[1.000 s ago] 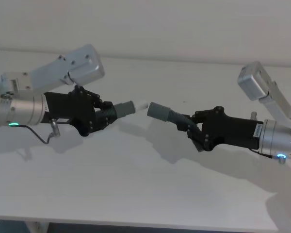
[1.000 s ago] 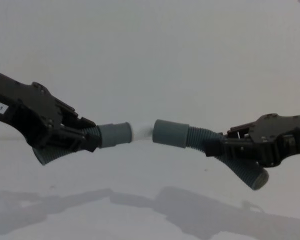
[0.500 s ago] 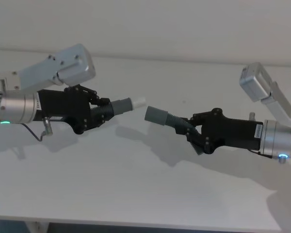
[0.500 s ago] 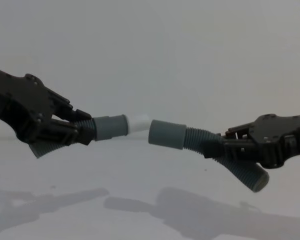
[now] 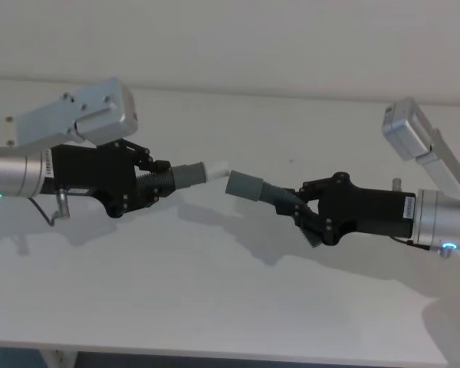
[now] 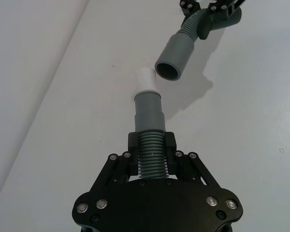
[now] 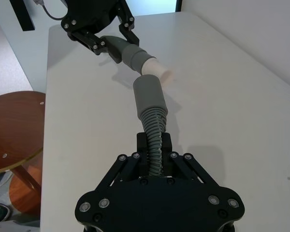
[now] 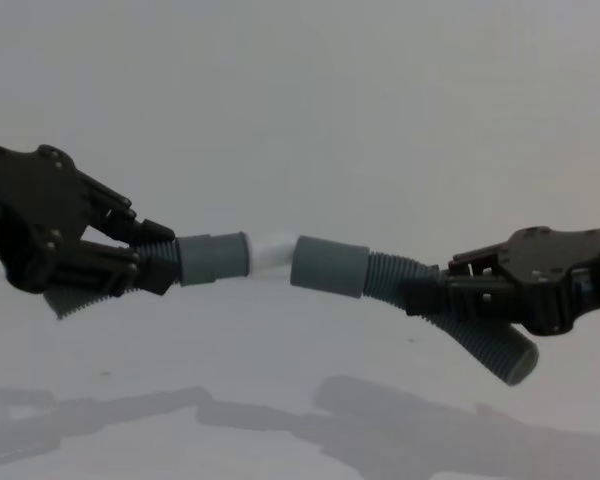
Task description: Use both hands to pick up one end of the pipe from the table, align the ends, and insert them.
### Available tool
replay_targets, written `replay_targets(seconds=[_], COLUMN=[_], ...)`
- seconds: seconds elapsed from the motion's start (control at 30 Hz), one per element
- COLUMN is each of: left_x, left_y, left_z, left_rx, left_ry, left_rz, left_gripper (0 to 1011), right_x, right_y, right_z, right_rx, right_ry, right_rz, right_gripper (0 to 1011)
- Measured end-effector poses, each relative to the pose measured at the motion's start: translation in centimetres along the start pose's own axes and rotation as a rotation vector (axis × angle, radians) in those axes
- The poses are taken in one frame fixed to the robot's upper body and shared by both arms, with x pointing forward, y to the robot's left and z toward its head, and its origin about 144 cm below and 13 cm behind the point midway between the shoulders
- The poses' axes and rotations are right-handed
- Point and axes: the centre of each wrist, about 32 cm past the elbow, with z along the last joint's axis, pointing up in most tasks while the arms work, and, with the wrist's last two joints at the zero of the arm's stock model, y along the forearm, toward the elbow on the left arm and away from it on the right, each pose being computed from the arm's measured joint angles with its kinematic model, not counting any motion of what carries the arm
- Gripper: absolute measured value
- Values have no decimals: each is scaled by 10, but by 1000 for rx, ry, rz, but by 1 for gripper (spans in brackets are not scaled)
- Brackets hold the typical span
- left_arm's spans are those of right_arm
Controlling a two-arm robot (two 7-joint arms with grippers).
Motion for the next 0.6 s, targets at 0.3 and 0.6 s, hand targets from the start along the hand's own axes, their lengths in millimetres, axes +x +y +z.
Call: replay_targets(seconds=[0.3,0.6], left_x=[1,1], left_y=[5,6], left_z=[-3,-5], left_rx=[5,-2], left_ry=[-16,-23], left_rz=[-22,-32], left_gripper=[305,305], right_x=[1,2], right_y=[0,-1], right_z=[-2,-3], right_rx=[-1,-8], right_ry=[6,10], right_rz=[3,0], right_gripper=[156,156])
